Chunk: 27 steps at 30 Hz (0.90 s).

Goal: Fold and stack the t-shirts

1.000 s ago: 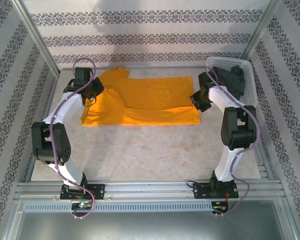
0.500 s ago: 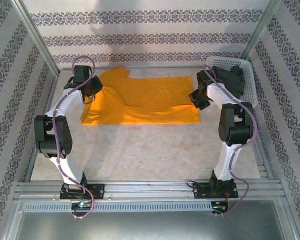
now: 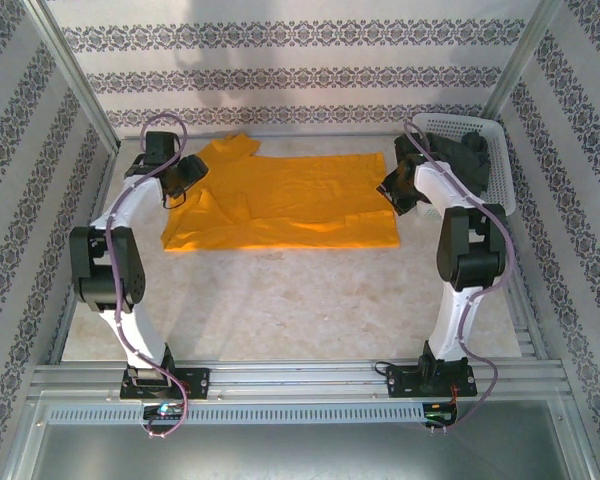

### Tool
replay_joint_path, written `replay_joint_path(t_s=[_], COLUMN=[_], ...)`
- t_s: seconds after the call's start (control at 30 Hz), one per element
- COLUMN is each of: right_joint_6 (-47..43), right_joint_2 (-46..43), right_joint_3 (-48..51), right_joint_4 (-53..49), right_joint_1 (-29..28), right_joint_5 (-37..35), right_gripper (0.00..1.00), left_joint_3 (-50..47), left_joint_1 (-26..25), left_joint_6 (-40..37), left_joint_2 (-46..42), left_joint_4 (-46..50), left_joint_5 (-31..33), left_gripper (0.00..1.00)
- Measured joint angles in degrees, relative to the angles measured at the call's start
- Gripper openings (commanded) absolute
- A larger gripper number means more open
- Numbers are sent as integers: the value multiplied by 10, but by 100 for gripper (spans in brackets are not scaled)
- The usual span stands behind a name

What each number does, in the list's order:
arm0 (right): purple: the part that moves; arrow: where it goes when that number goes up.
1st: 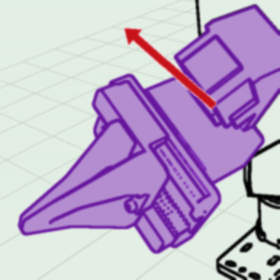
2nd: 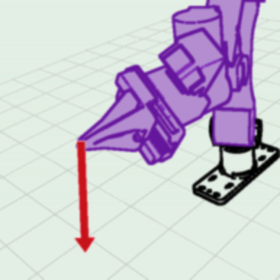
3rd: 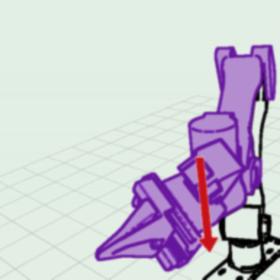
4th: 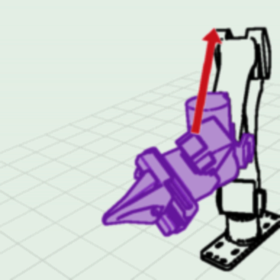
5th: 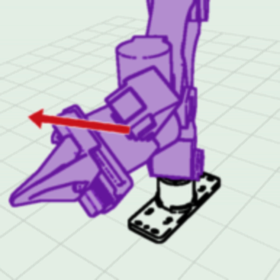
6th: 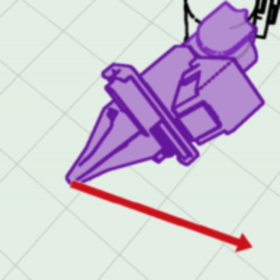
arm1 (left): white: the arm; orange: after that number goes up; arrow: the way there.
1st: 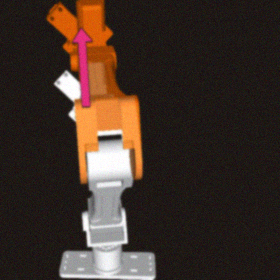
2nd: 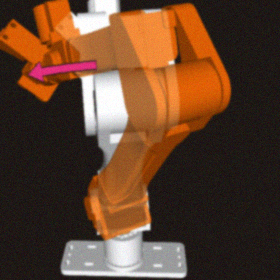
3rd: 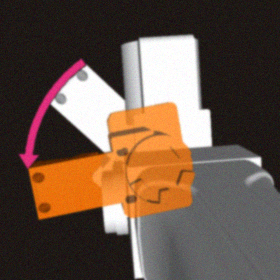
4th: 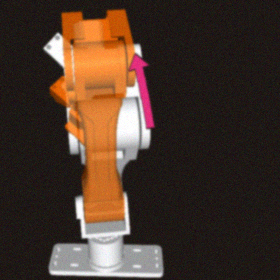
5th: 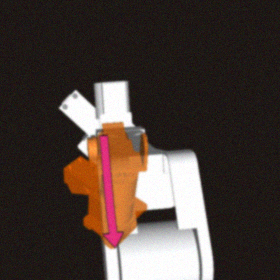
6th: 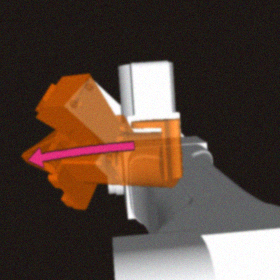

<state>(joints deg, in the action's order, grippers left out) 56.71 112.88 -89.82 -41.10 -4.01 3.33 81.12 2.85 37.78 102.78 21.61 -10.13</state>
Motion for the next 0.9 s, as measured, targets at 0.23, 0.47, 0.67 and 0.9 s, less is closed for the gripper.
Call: replay_joint_path(t_s=[0.23, 0.47, 0.67, 0.9], right_joint_6=[-41, -83, -100, -98], right_joint_2=[-179, -243, -228, -180], right_joint_3=[175, 334, 365, 365], right_joint_4=[42, 95, 132, 170], right_joint_1=[2, 29, 46, 45], right_joint_5=[26, 71, 89, 96], right_gripper=[54, 53, 48, 42], left_joint_3=[-198, -342, -341, -324], left_joint_1=[71, 134, 137, 137], left_joint_6=[30, 65, 77, 77], left_joint_2=[-172, -178, -129, -83], left_joint_4=[45, 34, -16, -67], left_joint_5=[3, -54, -86, -94], left_gripper=[64, 63, 50, 33])
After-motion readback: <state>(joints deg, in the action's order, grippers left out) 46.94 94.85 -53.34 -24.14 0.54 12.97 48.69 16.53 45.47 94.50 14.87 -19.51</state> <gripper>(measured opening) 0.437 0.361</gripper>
